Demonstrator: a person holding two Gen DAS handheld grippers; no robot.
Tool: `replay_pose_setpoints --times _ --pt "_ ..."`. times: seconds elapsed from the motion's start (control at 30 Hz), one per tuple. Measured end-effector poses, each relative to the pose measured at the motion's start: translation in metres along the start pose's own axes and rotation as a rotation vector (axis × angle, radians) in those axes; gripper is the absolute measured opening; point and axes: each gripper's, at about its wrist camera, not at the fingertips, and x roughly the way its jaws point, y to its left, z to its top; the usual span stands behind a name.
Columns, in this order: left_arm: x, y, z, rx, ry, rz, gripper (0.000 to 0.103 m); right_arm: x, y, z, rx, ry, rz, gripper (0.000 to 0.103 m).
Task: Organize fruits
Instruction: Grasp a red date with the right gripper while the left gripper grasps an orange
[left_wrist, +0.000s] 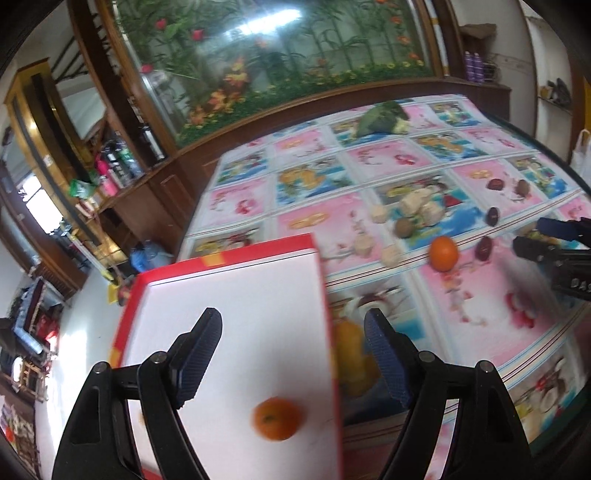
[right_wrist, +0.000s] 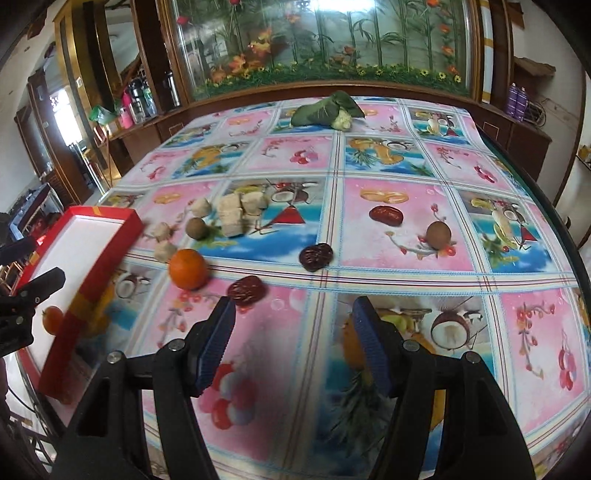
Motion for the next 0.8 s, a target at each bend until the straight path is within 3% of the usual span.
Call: replay_pose_setpoints --times 0.1,0.2,0.37,0.43,0.53,0.8 --pt "0.009 -0.012 0.008 0.003 0.019 -0.050 0.079 0.005 0.003 0.002 -0.013 0.005 0.010 0.067" --pt "0.018 -0.018 0.013 -0.005 0.039 -0.080 0.079 0.012 0.014 0.006 -0.026 0.021 0.078 0.067" --pt "0.029 -0.026 0.016 -0.014 0.063 -0.116 0.079 0.029 0.030 0.012 -0.057 0.053 0.089 0.054" --pt "0.031 -0.027 0.017 -0.016 0.070 -0.130 0.079 0.039 0.035 0.013 -0.068 0.085 0.088 0.042" --pt "0.032 -0.030 0.019 -0.020 0.076 -0.147 0.079 0.045 0.040 0.013 -0.092 0.091 0.063 0.031" --pt "0.039 -0.049 0.035 -0.004 0.083 -0.211 0.079 0.034 0.023 0.015 -0.049 0.039 0.038 0.031"
